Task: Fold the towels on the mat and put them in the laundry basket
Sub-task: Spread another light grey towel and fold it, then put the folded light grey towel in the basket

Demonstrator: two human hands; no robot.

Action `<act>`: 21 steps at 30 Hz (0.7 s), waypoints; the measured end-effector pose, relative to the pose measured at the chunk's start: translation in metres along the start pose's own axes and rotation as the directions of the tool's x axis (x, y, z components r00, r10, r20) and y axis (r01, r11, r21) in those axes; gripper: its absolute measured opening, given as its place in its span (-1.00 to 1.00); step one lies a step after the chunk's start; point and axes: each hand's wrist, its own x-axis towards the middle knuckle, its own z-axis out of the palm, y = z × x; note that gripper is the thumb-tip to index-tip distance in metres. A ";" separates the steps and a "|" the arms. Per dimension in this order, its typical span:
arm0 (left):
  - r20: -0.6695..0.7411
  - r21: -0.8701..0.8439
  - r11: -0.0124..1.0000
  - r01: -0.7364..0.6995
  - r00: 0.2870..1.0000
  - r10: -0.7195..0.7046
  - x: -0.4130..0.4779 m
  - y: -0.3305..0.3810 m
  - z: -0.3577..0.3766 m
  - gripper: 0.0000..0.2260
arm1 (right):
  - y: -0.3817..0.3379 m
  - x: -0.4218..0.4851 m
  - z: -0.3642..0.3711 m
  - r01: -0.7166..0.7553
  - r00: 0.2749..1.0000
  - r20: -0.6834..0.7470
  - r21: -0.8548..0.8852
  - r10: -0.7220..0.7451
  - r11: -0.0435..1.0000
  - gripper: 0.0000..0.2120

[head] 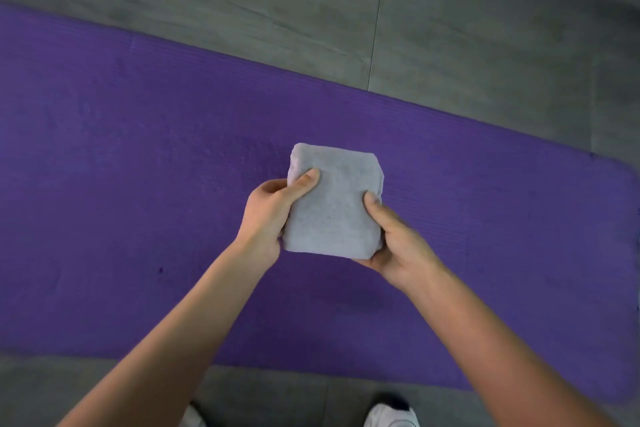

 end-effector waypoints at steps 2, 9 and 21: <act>-0.150 0.079 0.994 -0.080 0.985 0.091 -0.043 0.014 0.001 -0.47 | -0.008 -0.039 0.014 0.087 0.995 -0.037 -0.059 -0.090 0.994 -0.58; -0.275 0.120 0.974 -0.194 0.936 0.220 -0.211 0.058 -0.030 -0.51 | -0.021 -0.190 0.077 0.154 0.982 -0.084 -0.140 -0.167 0.978 -0.43; -0.375 -0.074 0.888 -0.454 0.838 0.397 -0.555 0.179 -0.158 -0.51 | -0.069 -0.496 0.276 0.430 0.880 0.383 -0.395 -0.280 0.812 -0.68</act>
